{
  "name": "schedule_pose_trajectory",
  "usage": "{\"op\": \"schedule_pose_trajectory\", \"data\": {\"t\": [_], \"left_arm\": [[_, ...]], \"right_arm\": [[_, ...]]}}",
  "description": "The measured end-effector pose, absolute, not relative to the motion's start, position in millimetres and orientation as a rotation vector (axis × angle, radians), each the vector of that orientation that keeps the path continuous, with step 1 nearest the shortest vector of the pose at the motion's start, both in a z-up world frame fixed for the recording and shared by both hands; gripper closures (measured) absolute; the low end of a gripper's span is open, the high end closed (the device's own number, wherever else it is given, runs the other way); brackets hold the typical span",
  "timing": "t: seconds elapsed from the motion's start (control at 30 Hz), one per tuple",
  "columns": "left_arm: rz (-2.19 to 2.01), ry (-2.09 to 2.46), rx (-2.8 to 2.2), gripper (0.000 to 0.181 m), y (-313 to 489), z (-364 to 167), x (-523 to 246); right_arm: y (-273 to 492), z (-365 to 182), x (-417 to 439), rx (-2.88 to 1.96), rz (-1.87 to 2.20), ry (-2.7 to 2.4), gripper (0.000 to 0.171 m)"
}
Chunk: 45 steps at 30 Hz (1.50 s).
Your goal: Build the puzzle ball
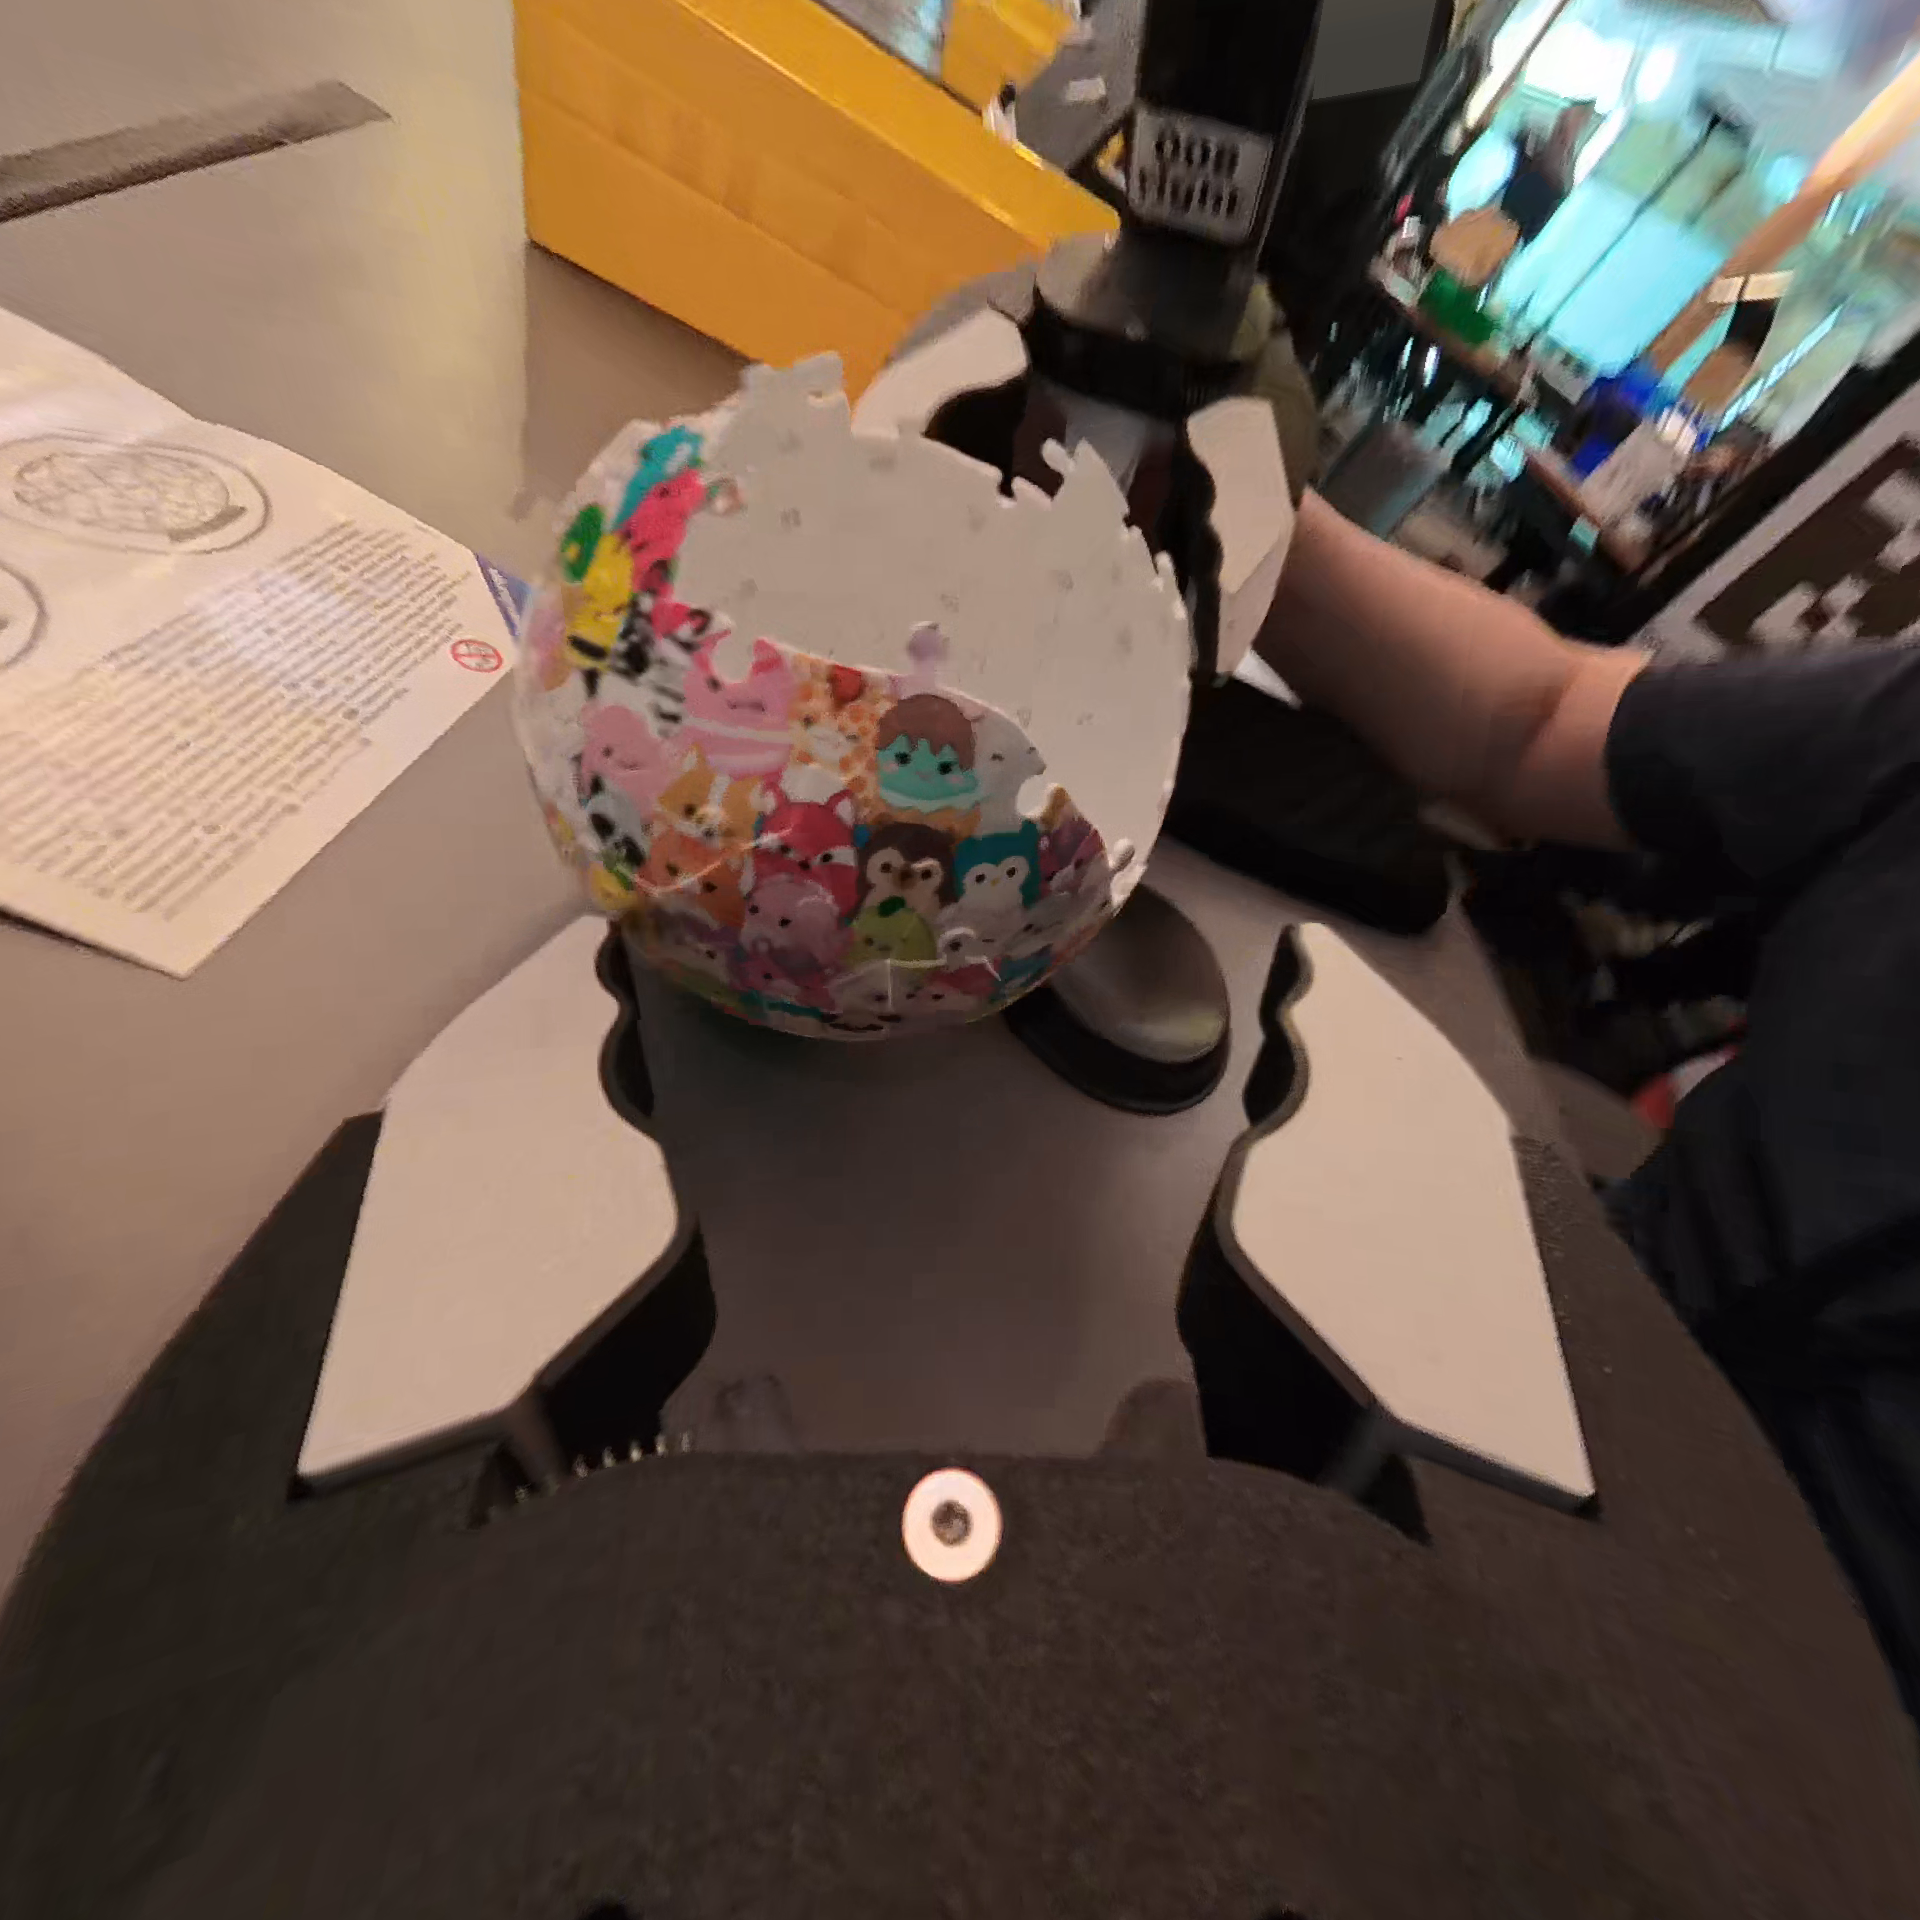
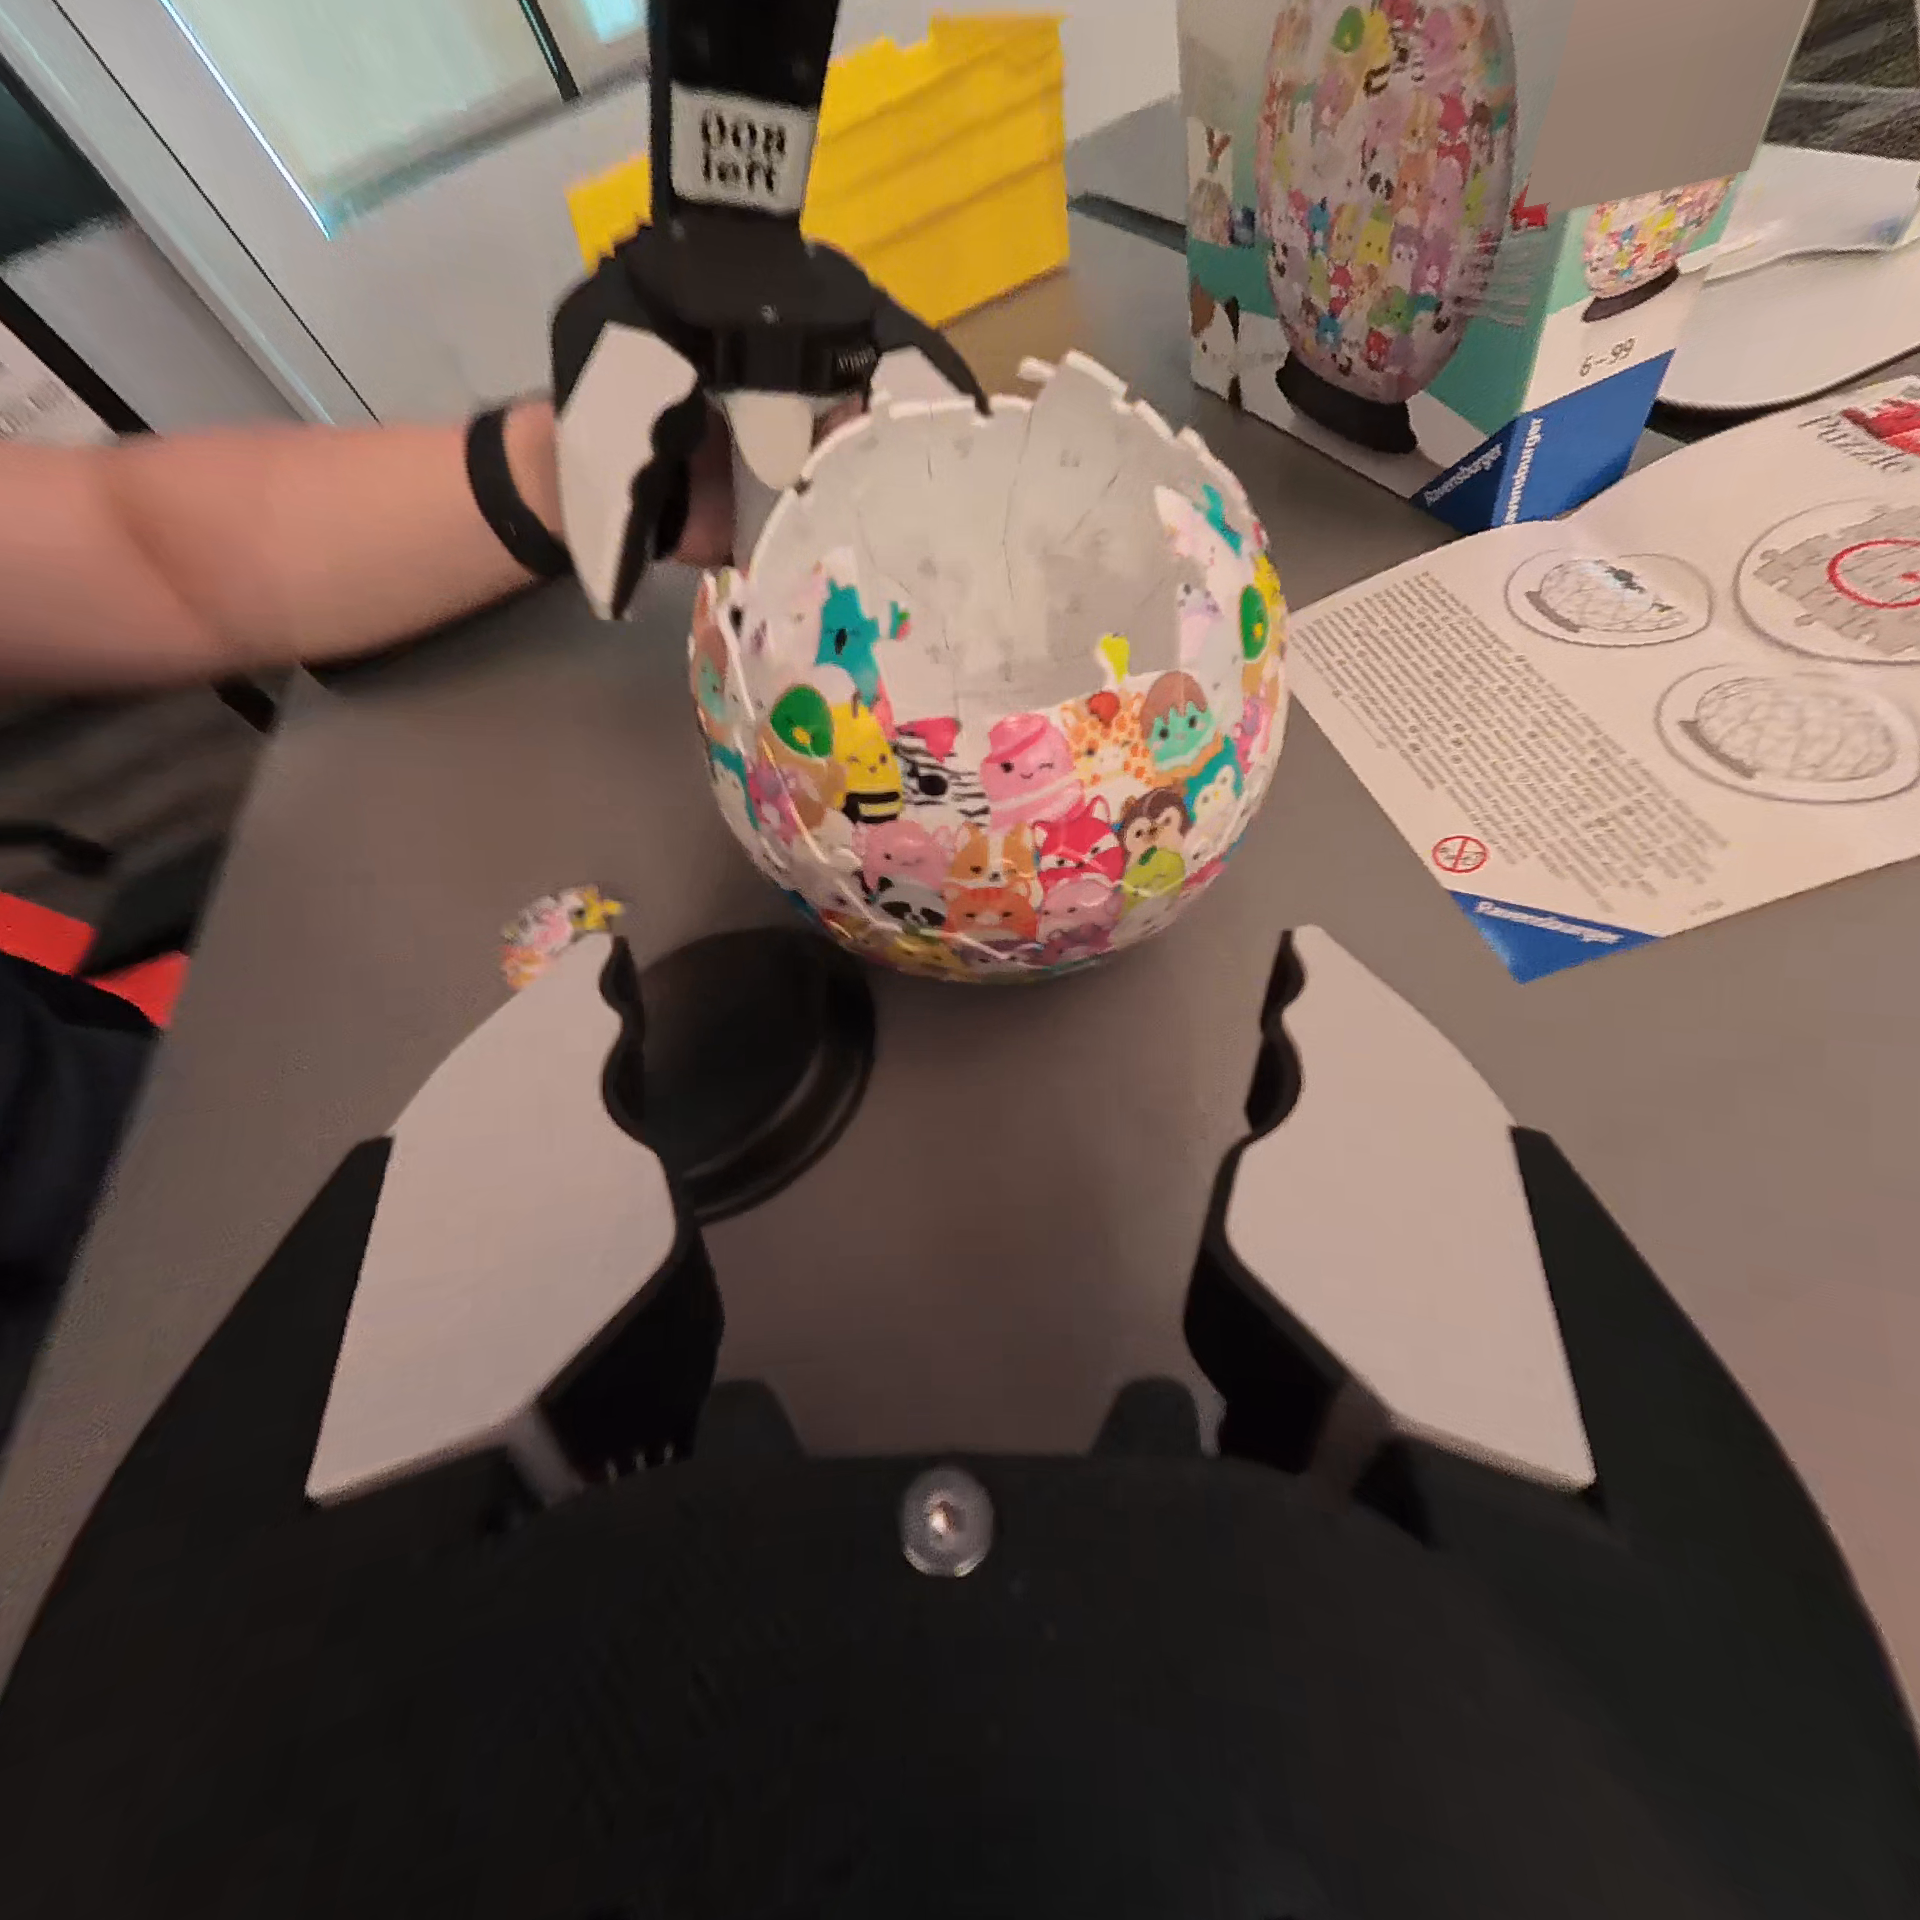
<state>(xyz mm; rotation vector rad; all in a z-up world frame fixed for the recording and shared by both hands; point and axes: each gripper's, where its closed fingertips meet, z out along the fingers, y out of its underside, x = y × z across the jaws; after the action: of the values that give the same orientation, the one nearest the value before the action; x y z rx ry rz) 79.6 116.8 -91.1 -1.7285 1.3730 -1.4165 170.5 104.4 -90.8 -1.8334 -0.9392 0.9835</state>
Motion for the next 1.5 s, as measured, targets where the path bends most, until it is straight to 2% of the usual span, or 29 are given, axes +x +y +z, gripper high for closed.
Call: {"op": "schedule_pose_trajectory", "data": {"t": [0.1,0.37,0.53,0.93,1.27,1.5], "left_arm": [[-1.332,1.479,-1.665,0.058,115.2,-96.8,87.9],[-1.108,1.630,-1.557,0.061,132.8,-110.6,99.9],[-1.006,1.703,-1.442,0.070,130.2,-109.3,103.8],[-0.657,1.734,-1.208,0.068,119.6,-105.8,92.3],[-0.684,1.716,-1.243,0.068,121.4,-106.3,91.0],[-0.776,1.636,-1.312,0.075,127.6,-98.0,89.0]], "right_arm": [[106.8,-100.5,165.7,-1.844,0.936,-1.065,0.056],[120.7,-117.6,151.7,-1.812,0.827,-1.162,0.055],[121.1,-109.8,147.7,-1.731,0.728,-1.195,0.061],[111.8,-107.8,138.5,-1.564,0.314,-1.356,0.060],[113.0,-108.4,138.2,-1.578,0.335,-1.343,0.060],[119.1,-99.6,144.7,-1.621,0.486,-1.225,0.060]]}}
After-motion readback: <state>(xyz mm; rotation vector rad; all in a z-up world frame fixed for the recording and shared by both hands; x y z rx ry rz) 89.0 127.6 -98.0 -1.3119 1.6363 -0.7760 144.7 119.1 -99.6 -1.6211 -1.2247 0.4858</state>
